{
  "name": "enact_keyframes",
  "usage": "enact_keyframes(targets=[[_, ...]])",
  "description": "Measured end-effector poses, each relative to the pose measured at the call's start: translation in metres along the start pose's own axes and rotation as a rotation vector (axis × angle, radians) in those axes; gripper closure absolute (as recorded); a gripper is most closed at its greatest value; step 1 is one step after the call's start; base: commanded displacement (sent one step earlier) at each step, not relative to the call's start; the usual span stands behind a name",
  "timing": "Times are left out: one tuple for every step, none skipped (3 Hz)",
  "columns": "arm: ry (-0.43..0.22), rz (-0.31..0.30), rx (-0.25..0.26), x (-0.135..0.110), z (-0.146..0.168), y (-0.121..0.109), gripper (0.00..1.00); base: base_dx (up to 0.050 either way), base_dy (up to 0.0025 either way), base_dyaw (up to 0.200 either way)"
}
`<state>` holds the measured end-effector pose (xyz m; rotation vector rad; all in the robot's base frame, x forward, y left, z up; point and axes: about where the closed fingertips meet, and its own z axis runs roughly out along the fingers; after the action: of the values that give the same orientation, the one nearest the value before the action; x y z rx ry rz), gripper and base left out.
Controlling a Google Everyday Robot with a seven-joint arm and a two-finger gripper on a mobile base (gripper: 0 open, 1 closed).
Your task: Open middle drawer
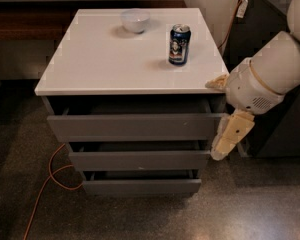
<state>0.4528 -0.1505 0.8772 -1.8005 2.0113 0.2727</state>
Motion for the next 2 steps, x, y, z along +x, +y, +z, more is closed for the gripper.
enact_keyframes(targets=[[-0.081, 0.012, -0.026, -0.004, 0.034, 0.01, 0.0, 0.0, 0.0, 0.0], [-0.14, 0.018, -0.037, -0.008, 0.069, 0.02, 0.0, 0.0, 0.0, 0.0]])
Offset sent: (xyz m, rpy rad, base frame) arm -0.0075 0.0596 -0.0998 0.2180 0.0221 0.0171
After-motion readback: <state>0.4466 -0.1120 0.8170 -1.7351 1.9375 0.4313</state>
